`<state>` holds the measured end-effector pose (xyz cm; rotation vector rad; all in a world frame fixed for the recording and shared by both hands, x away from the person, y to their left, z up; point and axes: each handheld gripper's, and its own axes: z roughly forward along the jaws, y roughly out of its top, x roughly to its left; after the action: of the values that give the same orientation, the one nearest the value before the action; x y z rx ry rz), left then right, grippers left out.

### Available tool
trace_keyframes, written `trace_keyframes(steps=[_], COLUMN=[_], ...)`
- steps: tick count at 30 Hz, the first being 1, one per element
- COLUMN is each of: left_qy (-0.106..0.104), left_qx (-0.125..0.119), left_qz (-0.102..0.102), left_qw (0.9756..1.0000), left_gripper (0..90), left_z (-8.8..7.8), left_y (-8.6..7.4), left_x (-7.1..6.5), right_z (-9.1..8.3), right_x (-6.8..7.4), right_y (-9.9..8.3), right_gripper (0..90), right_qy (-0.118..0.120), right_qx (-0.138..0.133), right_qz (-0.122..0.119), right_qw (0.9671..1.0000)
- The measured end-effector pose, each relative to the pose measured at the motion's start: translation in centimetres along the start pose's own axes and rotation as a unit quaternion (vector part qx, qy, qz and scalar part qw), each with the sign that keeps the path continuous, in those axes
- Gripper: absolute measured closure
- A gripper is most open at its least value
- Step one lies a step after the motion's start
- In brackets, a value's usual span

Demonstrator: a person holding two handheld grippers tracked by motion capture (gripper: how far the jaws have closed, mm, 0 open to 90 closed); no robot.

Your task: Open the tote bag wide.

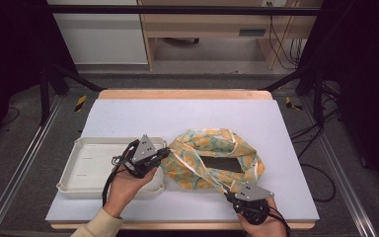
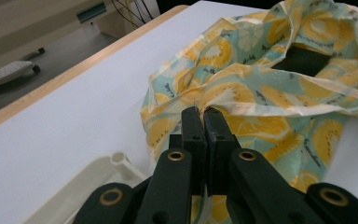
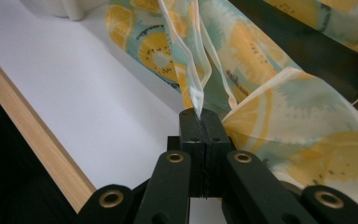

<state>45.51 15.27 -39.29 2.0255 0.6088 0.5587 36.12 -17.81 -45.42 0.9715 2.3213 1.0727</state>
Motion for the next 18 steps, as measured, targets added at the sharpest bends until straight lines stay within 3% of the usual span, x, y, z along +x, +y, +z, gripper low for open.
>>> trace_keyframes(steps=[2, 6, 7, 9, 10, 18], left_qy=[-0.005, -0.013, -0.013, -0.009, -0.012, -0.005], left_qx=[0.0, 0.002, 0.002, 0.0, -0.002, 0.003], left_qz=[-0.008, 0.011, 0.011, 0.018, 0.013, 0.019], left_qw=[1.0, 0.9999, 0.9999, 0.9998, 0.9998, 0.9998], left_gripper=[88.9, 87.3, 86.8, 86.2, 86.2, 89.6], left_z=[-0.1, -0.7, -0.7, -1.1, -1.5, -1.4], left_y=[-0.4, -1.1, -1.1, -1.5, -1.8, -2.0], left_x=[0.0, -0.2, -0.2, -0.3, -0.2, -0.3], right_z=[0.0, 0.0, 0.0, -0.4, -0.6, -3.0], right_x=[-0.1, -0.1, -0.1, 0.4, 0.6, 1.1], right_y=[-0.1, 0.0, 0.0, 0.6, 0.9, 3.2], right_gripper=[89.8, 74.1, 74.1, 57.5, 53.9, 40.3], right_qy=[0.0, -0.003, -0.003, -0.008, -0.008, -0.017], right_qx=[-0.002, -0.017, -0.017, -0.029, -0.033, -0.074], right_qz=[0.003, 0.01, 0.01, 0.001, -0.001, -0.029], right_qw=[1.0, 0.9998, 0.9998, 0.9996, 0.9994, 0.9967])
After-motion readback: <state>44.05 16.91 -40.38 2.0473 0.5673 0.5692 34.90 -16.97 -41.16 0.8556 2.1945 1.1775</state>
